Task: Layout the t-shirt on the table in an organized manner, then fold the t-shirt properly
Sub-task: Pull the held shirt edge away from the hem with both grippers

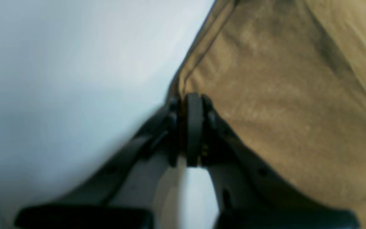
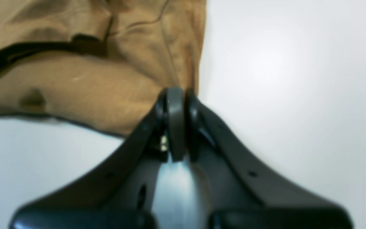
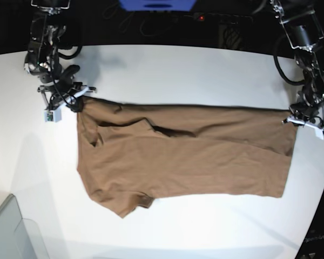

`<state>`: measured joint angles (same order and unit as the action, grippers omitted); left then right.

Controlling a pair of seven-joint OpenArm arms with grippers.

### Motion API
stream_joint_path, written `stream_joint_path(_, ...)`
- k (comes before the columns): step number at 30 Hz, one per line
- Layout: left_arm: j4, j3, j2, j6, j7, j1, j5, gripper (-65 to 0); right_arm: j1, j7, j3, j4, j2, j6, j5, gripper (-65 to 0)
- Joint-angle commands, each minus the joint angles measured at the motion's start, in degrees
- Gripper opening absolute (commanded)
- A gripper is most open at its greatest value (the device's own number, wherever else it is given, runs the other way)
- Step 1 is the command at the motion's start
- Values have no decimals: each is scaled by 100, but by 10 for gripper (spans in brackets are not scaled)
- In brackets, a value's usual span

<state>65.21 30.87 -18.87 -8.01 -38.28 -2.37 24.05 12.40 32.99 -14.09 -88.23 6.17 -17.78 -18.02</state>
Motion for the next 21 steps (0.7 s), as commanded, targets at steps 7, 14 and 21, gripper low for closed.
stream_joint_path(7,965,3,81,85,-405,795,-150,-649,645,266,-11,-694,178,24,136,-650)
stream_joint_path(14,2046,583,380,85,-405,1885,210,-649,1437,239,-11,-1415,231,24,136,-650)
stream_joint_path(21,2468,697,344,76,-405,2642,570,-649,2017,230,-161,-1731,292,24,136,-650)
